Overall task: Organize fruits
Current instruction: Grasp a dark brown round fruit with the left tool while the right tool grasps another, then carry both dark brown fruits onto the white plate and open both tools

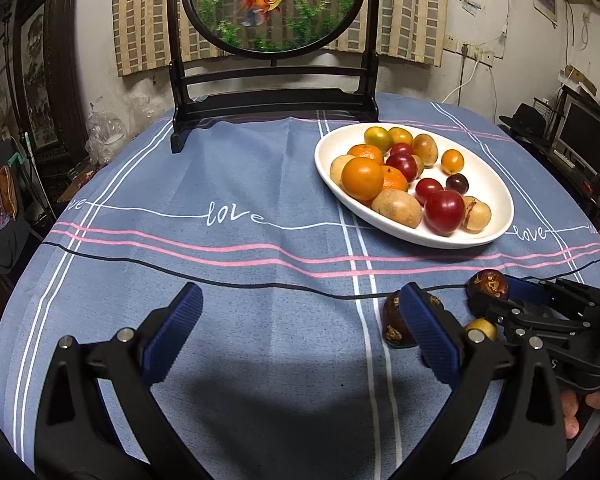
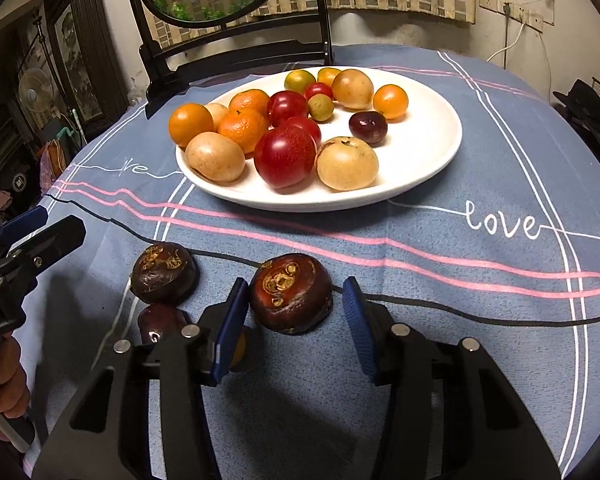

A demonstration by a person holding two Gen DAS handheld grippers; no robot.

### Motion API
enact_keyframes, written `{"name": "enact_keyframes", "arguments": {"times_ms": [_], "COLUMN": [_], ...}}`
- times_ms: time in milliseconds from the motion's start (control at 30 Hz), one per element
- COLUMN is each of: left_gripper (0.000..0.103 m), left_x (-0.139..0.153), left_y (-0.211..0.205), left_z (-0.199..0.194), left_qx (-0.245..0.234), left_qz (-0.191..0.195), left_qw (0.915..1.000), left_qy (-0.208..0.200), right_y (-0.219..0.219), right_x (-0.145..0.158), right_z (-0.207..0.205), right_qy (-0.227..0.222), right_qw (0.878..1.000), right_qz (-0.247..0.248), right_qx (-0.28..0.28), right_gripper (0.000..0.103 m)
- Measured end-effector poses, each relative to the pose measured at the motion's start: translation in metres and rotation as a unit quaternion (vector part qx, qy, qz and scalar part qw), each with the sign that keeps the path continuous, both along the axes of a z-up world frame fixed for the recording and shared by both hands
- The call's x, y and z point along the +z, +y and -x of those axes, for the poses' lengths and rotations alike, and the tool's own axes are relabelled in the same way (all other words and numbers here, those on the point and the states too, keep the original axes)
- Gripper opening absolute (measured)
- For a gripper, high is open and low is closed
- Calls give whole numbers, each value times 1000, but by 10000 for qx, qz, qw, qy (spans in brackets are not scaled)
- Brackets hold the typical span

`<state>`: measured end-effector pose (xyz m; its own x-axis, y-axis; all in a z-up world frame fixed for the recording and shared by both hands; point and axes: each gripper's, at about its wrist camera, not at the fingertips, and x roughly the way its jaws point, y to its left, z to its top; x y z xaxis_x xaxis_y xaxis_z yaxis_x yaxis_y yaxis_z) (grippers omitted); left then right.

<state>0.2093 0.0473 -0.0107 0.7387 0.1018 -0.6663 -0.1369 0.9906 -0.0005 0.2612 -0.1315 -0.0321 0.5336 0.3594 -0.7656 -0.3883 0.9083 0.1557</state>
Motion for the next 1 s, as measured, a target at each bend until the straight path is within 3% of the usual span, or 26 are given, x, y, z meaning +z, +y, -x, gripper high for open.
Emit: {"name": "enact_keyframes", "arguments": {"times_ms": [133, 333, 433, 500, 567, 767, 833, 867, 1000], "left_gripper": [100, 99, 89, 75, 70, 69, 62, 53, 48], "left_x": [-1, -7, -12, -16, -19, -28, -32, -35, -37], "left_y": [1, -4, -21, -32, -39, -46, -48, -49, -50], "left_z": [0, -3, -6, -8, -11, -22, -27, -29, -32], "left_qx": [-21, -505, -835, -1008, -1105, -1151, -1165, -1168, -1112], "left_qz": [89, 702, 615, 530, 518, 734, 817, 846, 761], "left_qw": [10000, 9960, 9942, 9928, 9915, 9880, 9861, 9849, 9863], "left_qy": [26, 239, 298, 366, 450, 727, 857, 956, 953], "right_y": [-7, -30, -28, -27, -26, -27, -28, -28, -29], "right_x": [7, 35, 37, 36, 36, 37, 38, 38, 40], "right_z": [2, 8, 6, 6, 7, 7, 8, 8, 8], "right_qy": [-147, -432, -413, -380, -355, -363, -363, -366, -359], "right_qw": [9996, 9956, 9955, 9956, 9957, 9954, 9953, 9952, 9951], "right_qz": [-202, -711, -746, -752, -758, -787, -799, -807, -828], "right_qx": [-140, -428, -412, -398, -391, -403, -410, -417, -410], "right_gripper": [42, 42, 42, 42, 42, 42, 42, 42, 42]}}
